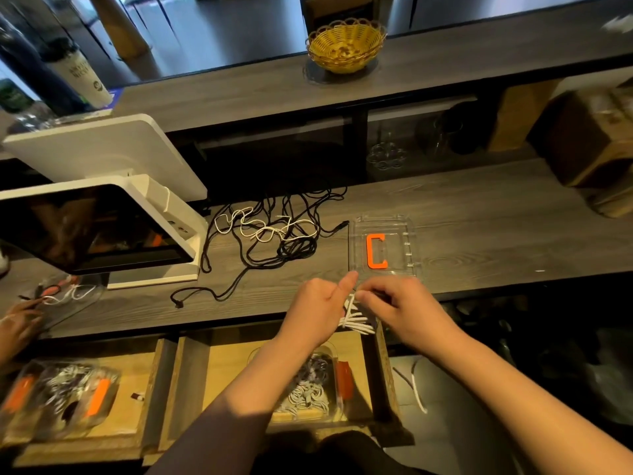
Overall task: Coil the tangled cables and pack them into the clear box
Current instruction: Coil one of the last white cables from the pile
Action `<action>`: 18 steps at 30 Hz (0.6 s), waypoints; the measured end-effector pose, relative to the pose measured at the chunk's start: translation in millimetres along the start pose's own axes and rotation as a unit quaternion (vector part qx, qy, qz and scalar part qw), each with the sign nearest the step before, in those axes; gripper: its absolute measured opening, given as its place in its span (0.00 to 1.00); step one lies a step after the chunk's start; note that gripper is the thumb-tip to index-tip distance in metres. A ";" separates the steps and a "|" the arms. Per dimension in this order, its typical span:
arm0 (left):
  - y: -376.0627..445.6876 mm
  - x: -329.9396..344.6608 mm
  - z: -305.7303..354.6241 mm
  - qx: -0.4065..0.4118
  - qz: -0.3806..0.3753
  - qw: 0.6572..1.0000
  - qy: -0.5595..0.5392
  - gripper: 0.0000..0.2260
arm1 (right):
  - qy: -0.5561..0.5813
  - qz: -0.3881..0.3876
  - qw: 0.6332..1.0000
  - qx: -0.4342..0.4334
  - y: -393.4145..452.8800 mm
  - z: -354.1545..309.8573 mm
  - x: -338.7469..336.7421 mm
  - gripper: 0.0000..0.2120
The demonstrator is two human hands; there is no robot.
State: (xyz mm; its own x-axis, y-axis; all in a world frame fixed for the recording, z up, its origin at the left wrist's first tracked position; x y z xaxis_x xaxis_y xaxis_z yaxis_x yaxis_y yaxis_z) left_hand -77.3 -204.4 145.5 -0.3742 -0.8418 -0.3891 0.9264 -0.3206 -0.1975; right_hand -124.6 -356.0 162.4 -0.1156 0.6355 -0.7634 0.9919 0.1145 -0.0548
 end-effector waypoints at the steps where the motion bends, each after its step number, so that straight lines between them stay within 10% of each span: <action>1: -0.5 1.2 1.9 -0.010 -0.018 1.000 -0.012 0.29 | 0.005 0.010 1.000 0.002 1.0 3.3 -1.0 0.07; 13: -24.0 4.0 16.1 -0.038 -0.135 0.984 -0.106 0.37 | 0.124 -0.006 0.992 0.029 -1.4 17.4 3.1 0.07; 18: -34.1 -1.5 6.8 -0.025 0.027 0.980 -0.198 0.28 | 0.145 -0.103 0.984 0.027 -8.7 4.8 23.8 0.07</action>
State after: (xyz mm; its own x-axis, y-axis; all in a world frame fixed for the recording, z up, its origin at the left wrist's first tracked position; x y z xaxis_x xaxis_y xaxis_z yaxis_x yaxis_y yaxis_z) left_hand -108.0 -195.1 158.9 -0.2697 -0.9627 -0.0228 0.9379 -0.2572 -0.2329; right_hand -135.7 -345.5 141.6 -0.3178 0.7950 -0.5168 0.9460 0.2290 -0.2294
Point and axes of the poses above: each hand's wrist, its own y-axis towards the middle knuckle, its own x-axis out of the palm, z = x × y, the point moved 3 cm from there along y, towards the middle knuckle, and after that the axes turned 15 degrees about -y, right-handed, at the moved point
